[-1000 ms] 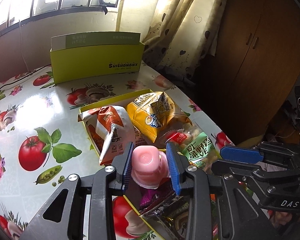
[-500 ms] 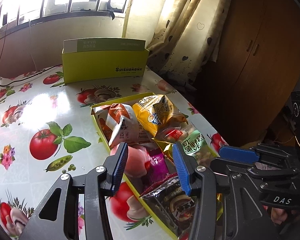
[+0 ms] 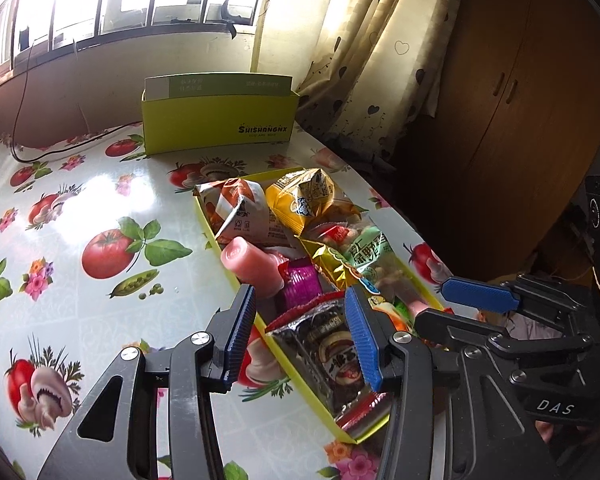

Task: Organize snacks
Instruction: 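Withdraw both open tools from the tray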

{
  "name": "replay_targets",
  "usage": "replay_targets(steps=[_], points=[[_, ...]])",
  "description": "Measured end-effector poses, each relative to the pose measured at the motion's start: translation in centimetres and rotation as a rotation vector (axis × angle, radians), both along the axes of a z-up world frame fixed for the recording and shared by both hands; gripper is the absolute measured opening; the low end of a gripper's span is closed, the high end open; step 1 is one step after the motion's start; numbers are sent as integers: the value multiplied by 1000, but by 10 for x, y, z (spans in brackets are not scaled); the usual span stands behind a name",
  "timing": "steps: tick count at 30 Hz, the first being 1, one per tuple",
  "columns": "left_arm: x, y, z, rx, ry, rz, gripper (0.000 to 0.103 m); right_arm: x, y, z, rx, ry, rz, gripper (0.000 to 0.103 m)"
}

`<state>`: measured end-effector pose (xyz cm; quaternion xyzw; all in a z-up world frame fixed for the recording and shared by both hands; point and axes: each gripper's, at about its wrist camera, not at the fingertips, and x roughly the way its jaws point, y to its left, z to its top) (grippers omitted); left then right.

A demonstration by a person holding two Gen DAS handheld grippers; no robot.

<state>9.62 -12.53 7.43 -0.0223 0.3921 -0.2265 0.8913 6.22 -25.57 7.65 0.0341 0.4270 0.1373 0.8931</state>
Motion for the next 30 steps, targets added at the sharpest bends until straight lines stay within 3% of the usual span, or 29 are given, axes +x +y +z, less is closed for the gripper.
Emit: replay_targets(steps=[15,30], points=[[-42,2,-5,21,6,-4,47,-38,14,-13,-85,10,3,45],[-68,-7,-14,48,22,-17,47,-59,14,-19,-92,10,-13,45]])
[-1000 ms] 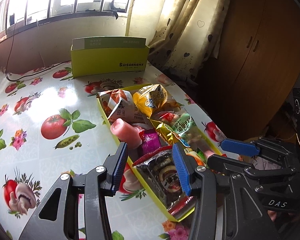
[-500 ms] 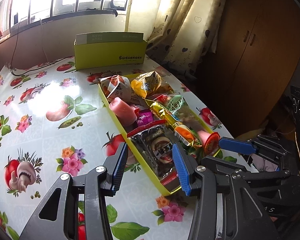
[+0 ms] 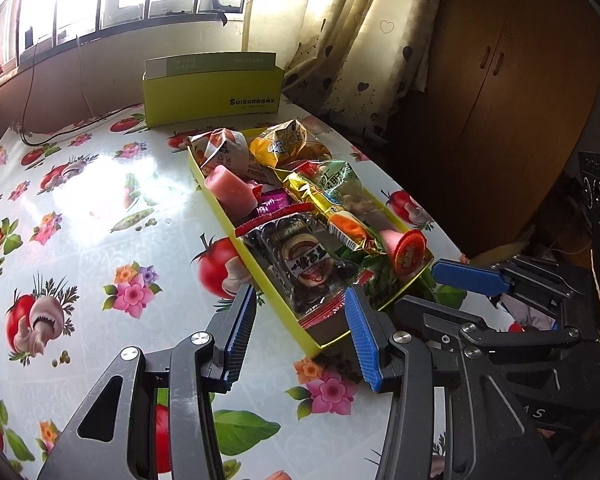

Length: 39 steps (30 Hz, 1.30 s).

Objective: Organize snacks

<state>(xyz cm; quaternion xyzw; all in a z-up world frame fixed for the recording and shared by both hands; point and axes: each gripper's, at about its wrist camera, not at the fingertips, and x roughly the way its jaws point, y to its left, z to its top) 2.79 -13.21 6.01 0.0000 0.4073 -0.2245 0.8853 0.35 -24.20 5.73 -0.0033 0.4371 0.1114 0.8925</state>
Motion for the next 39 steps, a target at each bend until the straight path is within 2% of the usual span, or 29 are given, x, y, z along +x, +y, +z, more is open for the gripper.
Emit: replay_targets(steps=[16,39], points=[[-9,3,-9,24,10,44,47,-4,4,-8,2,8,12,45],[-5,4,-19,41,38,56,47,0,9,-17,-3,25,24,45]])
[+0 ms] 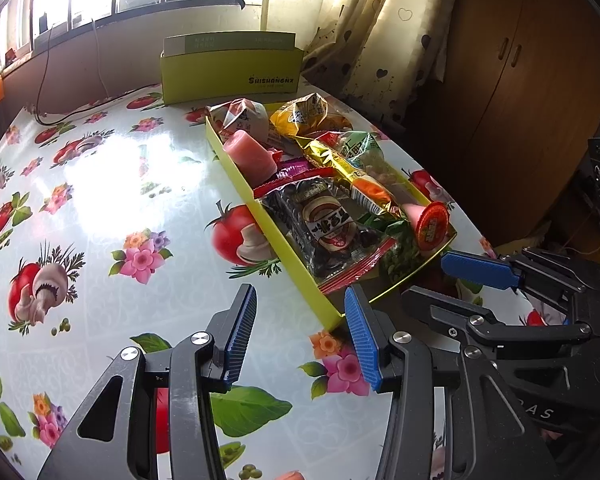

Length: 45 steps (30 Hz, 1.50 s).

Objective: Organize snacks

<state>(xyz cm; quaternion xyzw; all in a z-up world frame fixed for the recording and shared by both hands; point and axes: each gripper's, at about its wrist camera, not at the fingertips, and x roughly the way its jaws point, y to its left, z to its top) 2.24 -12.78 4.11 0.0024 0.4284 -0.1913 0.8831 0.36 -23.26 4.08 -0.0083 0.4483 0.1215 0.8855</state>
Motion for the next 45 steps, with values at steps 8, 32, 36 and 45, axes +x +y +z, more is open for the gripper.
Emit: replay_targets(steps=[8,32,36,45], points=[[1,-1,-1,10,-1,5,47,0,0,0,1,0,0,45],[0,-1,1,17,-13,10,47,2,-1,-1,4,1,-1,45],[-1,0,1,17,-13,11,47,1,-1,-1,4,1,-1,45],[-3,0,1,15,-13,14,47,1,-1,0,4,1,0,45]])
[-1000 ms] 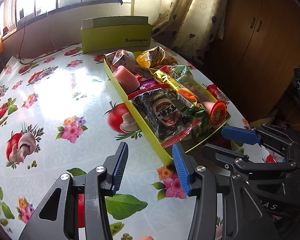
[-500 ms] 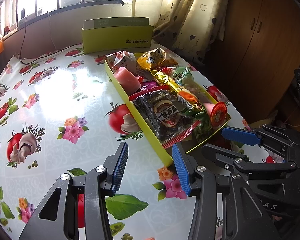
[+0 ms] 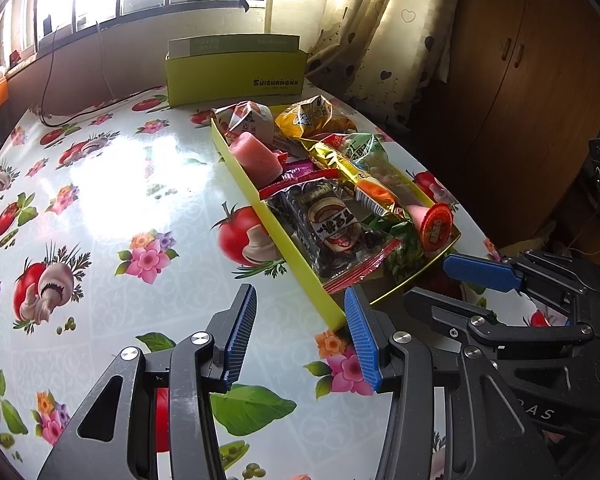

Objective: Organize snacks

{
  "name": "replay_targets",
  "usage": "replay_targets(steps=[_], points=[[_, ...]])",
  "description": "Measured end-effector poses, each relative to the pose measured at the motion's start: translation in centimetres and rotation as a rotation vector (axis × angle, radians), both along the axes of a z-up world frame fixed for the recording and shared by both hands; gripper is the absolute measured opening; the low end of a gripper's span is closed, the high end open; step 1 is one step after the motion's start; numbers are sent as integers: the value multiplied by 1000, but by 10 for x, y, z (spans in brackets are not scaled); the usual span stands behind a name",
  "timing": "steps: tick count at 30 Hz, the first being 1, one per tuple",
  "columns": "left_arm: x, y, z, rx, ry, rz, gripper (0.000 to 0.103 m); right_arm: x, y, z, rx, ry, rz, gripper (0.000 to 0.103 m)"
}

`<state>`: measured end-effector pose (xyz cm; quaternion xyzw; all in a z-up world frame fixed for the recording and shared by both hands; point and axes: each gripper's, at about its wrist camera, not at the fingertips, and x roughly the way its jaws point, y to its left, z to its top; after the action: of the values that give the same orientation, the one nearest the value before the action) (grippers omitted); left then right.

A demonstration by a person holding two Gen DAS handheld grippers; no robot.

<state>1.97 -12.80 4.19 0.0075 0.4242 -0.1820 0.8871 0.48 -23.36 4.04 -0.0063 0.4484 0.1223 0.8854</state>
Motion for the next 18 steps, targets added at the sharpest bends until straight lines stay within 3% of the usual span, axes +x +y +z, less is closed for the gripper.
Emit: replay_targets(steps=[18], points=[[0,0,0,-3,6,6,47,0,-1,-1,3,2,0,45]])
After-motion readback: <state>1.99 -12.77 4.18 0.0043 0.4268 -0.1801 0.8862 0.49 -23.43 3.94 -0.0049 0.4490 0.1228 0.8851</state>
